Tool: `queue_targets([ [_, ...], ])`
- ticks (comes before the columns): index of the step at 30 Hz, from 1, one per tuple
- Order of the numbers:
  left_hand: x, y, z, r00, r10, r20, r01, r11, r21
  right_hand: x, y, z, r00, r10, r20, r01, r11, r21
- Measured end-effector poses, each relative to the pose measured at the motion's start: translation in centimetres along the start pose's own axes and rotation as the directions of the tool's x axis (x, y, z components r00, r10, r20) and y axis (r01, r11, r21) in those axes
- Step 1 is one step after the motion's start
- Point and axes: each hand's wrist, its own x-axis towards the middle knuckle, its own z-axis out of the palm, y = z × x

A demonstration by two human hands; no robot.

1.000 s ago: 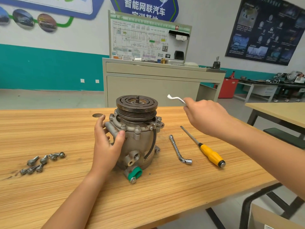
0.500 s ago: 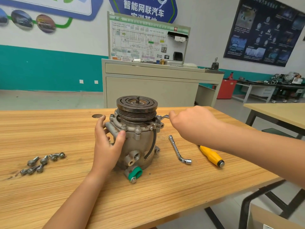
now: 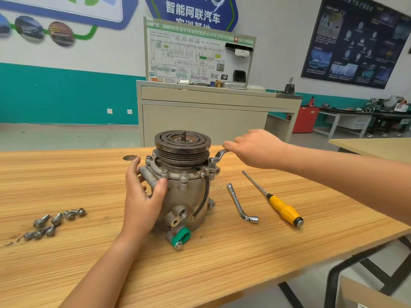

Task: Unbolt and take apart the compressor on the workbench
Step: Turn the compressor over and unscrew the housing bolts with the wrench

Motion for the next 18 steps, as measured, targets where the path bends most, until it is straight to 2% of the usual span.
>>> queue_targets([
  [3,0.0,0.1,0.0,1.000,0.002,0.000,-0.002,1.000,-0.001,3.5,-0.8,1.5,0.995,-0.035,-0.096,0.040,0.998,0.042],
  [6,0.1,0.1,-0.1,1.000,-0.006,0.008,0.006,1.000,0.000,4.3,-1.7,2.2,0.992,-0.001,-0.128,0.023,0.984,0.176],
  [8,0.0,0.3,-0.1,1.000,-0.004,0.012,0.004,1.000,0.004,3.0,-1.7,2.1,0.985,0.109,-0.132,-0.070,0.960,0.272],
  [11,0.0,0.3,-0.1,1.000,0.001,0.009,-0.001,1.000,0.009,0.2,-1.7,1.0,0.918,0.368,-0.146,-0.282,0.866,0.412],
  [14,0.2,0.1,0.0,1.000,-0.007,0.004,0.007,1.000,0.016,-2.4,-2.4,-1.1,0.876,0.481,0.032,-0.452,0.795,0.405],
  [16,0.1,-0.1,0.1,1.000,-0.010,0.005,0.010,1.000,0.017,-3.8,-3.1,-2.6,0.883,0.447,0.142,-0.468,0.825,0.316],
  [18,0.1,0.0,0.1,1.000,-0.010,0.004,0.010,1.000,0.015,-4.7,-3.7,-4.3,0.899,0.397,0.187,-0.434,0.869,0.239],
])
